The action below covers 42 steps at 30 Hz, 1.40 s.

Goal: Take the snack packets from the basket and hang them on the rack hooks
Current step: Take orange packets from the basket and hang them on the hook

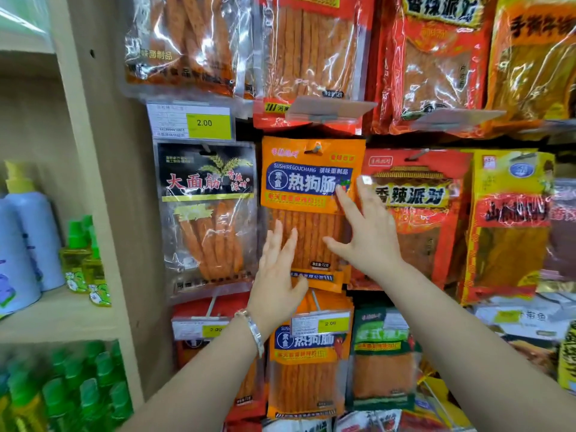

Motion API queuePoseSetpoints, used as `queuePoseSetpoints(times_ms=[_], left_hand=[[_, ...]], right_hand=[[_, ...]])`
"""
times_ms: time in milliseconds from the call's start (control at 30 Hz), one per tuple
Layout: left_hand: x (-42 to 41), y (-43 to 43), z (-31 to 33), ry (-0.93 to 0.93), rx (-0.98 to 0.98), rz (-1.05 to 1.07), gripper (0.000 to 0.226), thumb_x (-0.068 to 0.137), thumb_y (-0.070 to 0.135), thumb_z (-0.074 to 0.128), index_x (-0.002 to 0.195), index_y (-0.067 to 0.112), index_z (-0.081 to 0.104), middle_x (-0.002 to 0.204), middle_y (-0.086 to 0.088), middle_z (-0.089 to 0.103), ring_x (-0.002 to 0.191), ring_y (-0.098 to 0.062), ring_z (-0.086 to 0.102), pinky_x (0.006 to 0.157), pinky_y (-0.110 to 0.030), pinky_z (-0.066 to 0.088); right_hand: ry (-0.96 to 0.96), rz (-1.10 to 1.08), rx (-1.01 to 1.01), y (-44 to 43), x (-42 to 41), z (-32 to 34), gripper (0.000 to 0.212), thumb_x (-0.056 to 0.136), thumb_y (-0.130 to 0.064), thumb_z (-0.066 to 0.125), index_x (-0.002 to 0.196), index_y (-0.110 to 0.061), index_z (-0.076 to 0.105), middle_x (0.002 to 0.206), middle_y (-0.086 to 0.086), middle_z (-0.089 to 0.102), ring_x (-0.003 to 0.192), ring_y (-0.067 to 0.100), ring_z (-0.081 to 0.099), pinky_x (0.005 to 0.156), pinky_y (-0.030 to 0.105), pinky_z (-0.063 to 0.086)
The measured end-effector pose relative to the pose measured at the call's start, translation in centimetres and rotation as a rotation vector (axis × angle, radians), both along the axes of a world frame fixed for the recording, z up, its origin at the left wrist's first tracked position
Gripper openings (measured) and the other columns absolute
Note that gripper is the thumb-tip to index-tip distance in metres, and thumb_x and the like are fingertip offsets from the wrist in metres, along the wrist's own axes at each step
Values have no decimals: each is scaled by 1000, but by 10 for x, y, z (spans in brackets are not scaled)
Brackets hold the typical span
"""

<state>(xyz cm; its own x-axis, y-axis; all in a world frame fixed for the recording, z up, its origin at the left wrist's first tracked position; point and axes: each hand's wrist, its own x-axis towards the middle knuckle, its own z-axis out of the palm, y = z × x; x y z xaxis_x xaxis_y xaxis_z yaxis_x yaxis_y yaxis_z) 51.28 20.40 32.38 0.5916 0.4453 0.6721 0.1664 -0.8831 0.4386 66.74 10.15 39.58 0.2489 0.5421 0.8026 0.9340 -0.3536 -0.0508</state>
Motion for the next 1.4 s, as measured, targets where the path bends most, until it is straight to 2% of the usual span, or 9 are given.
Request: queuePoseSetpoints(times_ms=[233,567,667,800,967,1067,1200,1300,1400], left_hand=[[16,5,8,136,-16,63,90,89,24,55,149,33,-12,133,24,-51,127,-3,-41,105,-30,9],[24,7,23,235,-62,118,91,88,30,57,150,23,-10,138,8,-44,140,-16,-27,115,-40,15],[17,0,19,163,-63,82,88,88,30,57,151,22,-3,145,9,-37,142,-16,-22,114,-36,10],[4,-7,10,172,-47,59,80,90,29,56,152,18,7,156,0,-24,144,-20,-15,114,-35,5],[-31,-32,-4,125,-162,-64,61,90,20,57,146,15,32,155,-5,23,144,-19,19,114,-29,16],[-69,-48,-31,13,-226,-57,42,88,14,59,130,17,54,125,2,53,117,-12,51,101,-22,35],[-134,-78,-101,102,-430,51,25,86,6,61,108,17,67,102,5,61,92,-7,56,81,-1,34],[-195,-109,-167,223,-683,131,23,88,2,60,108,11,65,106,-4,62,94,-14,57,84,-20,43],[-263,-148,-228,364,-877,281,19,90,7,58,108,5,66,96,-5,64,84,-14,58,70,-16,41]], right_hand=[[-144,-192,-163,9,12,12,103,69,-68,64,150,-30,12,159,6,8,146,24,6,110,49,17],[-125,-241,-246,21,3,17,97,81,-60,58,151,-25,1,160,6,5,146,22,9,110,45,20],[-157,-236,-231,12,0,12,91,84,-57,56,151,-22,7,159,6,12,145,21,13,107,42,22],[-125,-148,-130,-7,-8,-6,70,84,-37,63,145,-19,34,148,8,38,138,26,31,101,44,28],[153,1,-62,-39,-31,-40,36,87,-31,59,121,-22,59,120,2,59,113,25,52,90,39,40],[474,181,-11,-67,-56,-71,25,87,-25,60,112,-22,61,97,-5,61,88,16,59,78,34,49],[831,302,9,-103,-104,-145,16,85,-15,64,96,-25,58,76,-12,59,71,10,57,68,20,42],[1083,353,-91,-131,-150,-213,22,84,0,61,96,-19,58,75,-3,57,67,9,52,68,14,40],[1231,338,-280,-160,-201,-277,28,83,7,61,100,-15,57,76,-2,56,69,11,53,71,24,42]])
